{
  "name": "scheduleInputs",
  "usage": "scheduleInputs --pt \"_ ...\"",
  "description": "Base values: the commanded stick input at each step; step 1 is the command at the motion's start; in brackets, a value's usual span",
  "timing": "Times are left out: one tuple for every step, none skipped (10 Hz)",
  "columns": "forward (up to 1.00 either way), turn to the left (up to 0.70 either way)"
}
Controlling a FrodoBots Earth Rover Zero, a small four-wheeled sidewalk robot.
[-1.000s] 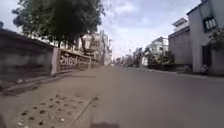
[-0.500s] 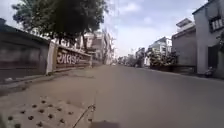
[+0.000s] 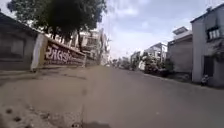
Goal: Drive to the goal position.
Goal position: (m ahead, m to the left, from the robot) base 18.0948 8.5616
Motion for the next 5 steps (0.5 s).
scheduleInputs --pt "1.0 0.06" --pt "1.0 0.06" --pt "1.0 0.06" --pt "1.0 0.06" --pt "1.0 0.06"
